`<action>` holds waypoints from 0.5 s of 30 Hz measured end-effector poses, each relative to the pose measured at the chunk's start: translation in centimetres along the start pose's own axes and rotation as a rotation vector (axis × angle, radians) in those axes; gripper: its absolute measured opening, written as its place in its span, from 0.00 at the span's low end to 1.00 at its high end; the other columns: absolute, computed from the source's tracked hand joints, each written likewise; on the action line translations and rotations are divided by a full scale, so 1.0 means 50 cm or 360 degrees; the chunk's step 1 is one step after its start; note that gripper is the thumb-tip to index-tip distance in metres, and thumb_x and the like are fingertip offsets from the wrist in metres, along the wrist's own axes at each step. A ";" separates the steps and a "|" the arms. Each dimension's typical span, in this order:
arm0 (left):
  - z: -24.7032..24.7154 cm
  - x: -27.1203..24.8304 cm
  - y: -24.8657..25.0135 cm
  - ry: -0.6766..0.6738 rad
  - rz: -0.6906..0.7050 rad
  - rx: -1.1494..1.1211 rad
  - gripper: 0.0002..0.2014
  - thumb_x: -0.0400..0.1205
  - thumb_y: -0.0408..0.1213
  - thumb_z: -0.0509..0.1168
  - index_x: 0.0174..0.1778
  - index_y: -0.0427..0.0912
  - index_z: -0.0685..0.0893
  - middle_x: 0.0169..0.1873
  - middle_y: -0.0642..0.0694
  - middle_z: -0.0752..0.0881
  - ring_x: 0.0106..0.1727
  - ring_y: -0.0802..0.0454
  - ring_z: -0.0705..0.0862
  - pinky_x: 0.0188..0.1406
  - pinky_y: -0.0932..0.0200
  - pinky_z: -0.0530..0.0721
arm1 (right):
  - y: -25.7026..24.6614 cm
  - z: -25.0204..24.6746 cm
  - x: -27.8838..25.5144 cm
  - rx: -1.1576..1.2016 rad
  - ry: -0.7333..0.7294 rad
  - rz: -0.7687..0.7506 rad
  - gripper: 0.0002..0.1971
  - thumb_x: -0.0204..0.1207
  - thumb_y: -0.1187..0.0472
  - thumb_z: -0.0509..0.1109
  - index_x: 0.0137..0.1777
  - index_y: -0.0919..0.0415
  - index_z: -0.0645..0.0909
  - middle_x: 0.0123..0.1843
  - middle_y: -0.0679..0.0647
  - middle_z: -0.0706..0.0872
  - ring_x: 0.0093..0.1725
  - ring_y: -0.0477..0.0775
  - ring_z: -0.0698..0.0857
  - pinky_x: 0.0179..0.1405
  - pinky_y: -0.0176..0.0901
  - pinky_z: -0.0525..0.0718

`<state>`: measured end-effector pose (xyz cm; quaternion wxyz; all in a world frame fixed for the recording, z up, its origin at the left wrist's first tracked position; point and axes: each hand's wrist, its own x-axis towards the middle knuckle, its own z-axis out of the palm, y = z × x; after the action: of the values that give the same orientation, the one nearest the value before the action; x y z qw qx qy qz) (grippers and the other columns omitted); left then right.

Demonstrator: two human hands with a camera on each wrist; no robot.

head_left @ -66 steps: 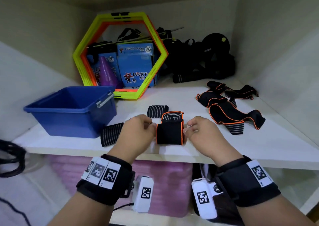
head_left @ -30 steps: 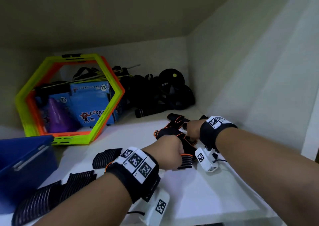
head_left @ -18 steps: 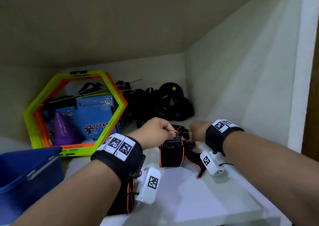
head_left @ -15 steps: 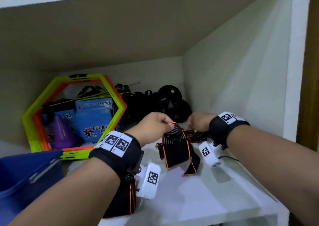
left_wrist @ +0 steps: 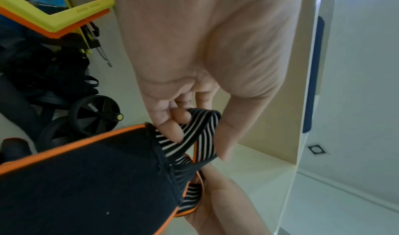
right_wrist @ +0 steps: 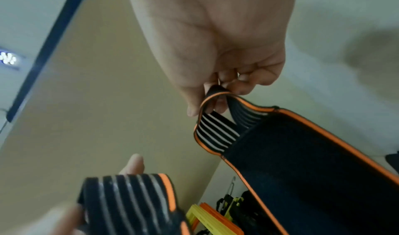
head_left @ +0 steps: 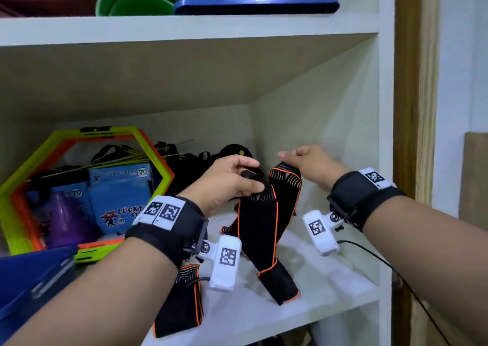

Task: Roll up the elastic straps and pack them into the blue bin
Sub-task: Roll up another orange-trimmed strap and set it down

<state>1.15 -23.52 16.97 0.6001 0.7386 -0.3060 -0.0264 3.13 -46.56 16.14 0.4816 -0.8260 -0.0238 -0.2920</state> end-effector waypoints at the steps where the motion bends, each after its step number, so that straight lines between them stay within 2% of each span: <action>1: 0.003 -0.002 0.005 0.0015 0.0048 0.0061 0.20 0.73 0.16 0.72 0.58 0.37 0.83 0.37 0.43 0.84 0.39 0.45 0.83 0.44 0.53 0.86 | -0.006 -0.012 -0.009 0.0060 0.0013 0.0015 0.19 0.77 0.46 0.75 0.31 0.57 0.79 0.22 0.46 0.76 0.22 0.43 0.72 0.23 0.34 0.69; 3: 0.015 -0.005 0.016 0.0061 0.0136 0.0181 0.16 0.77 0.16 0.68 0.56 0.37 0.81 0.32 0.48 0.84 0.33 0.52 0.81 0.32 0.61 0.81 | -0.021 -0.037 -0.028 0.0171 0.0001 0.0029 0.17 0.79 0.48 0.74 0.33 0.56 0.78 0.24 0.50 0.73 0.21 0.46 0.68 0.20 0.34 0.64; 5: 0.028 -0.005 0.026 0.0088 0.0203 0.0217 0.13 0.80 0.18 0.65 0.55 0.38 0.81 0.36 0.45 0.85 0.32 0.53 0.81 0.27 0.64 0.80 | -0.038 -0.061 -0.049 0.0251 -0.0042 0.0069 0.14 0.81 0.52 0.72 0.36 0.57 0.78 0.26 0.52 0.72 0.20 0.46 0.65 0.21 0.35 0.61; 8: 0.043 0.001 0.032 0.0184 0.0286 0.0226 0.11 0.81 0.18 0.63 0.49 0.39 0.82 0.40 0.41 0.88 0.32 0.51 0.83 0.25 0.66 0.81 | -0.053 -0.084 -0.075 0.0295 -0.0087 0.0145 0.10 0.83 0.56 0.70 0.40 0.57 0.78 0.27 0.53 0.76 0.18 0.45 0.65 0.20 0.33 0.62; 11: 0.046 0.010 0.025 0.0338 0.0377 0.0198 0.13 0.77 0.19 0.68 0.39 0.44 0.83 0.35 0.42 0.87 0.31 0.51 0.83 0.27 0.62 0.83 | -0.063 -0.096 -0.104 0.0386 -0.0108 0.0200 0.07 0.84 0.58 0.69 0.48 0.61 0.80 0.31 0.57 0.77 0.18 0.43 0.70 0.20 0.34 0.69; 13: 0.044 0.012 0.024 0.0433 0.0394 0.0191 0.11 0.74 0.24 0.73 0.33 0.46 0.85 0.27 0.49 0.85 0.27 0.53 0.82 0.27 0.60 0.82 | -0.073 -0.108 -0.124 0.0449 -0.0240 0.0199 0.10 0.81 0.56 0.72 0.53 0.64 0.81 0.35 0.57 0.79 0.25 0.46 0.75 0.27 0.37 0.74; 15: 0.042 0.011 0.029 0.0488 0.0383 0.0200 0.09 0.73 0.28 0.75 0.32 0.46 0.87 0.22 0.54 0.84 0.23 0.56 0.78 0.23 0.63 0.78 | -0.082 -0.123 -0.144 0.0442 -0.0448 0.0149 0.18 0.73 0.60 0.79 0.58 0.69 0.82 0.42 0.60 0.83 0.39 0.53 0.81 0.40 0.44 0.77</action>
<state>0.14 -25.77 17.86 0.5912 0.7281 -0.2983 0.1773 -7.00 -47.59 17.96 0.5958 -0.7845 -0.0924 -0.1450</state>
